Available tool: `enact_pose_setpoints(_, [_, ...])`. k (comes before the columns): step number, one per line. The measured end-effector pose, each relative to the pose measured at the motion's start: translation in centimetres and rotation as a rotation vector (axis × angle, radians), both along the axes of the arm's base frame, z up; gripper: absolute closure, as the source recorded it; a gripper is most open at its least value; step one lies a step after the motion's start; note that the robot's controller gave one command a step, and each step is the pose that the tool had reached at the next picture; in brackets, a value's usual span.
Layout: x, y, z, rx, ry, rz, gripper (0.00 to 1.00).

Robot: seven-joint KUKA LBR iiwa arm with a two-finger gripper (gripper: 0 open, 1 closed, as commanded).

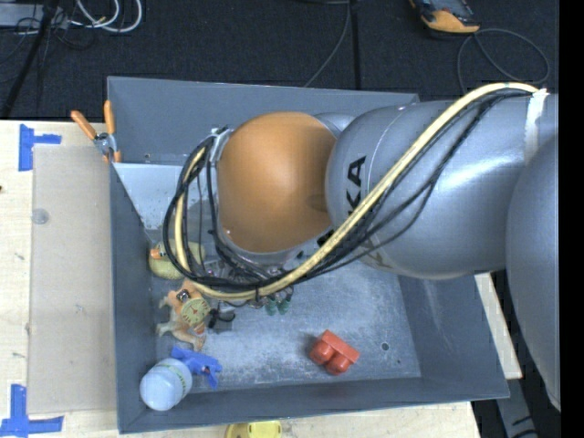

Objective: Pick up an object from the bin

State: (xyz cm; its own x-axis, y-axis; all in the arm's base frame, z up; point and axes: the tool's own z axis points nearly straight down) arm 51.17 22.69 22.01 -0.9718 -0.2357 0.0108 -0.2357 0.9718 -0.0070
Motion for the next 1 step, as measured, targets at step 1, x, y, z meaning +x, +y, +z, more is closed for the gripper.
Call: enact_pose_setpoints(1, [1.24, 0.08, -3.69, 0.003, -0.008, -0.005, 1.0])
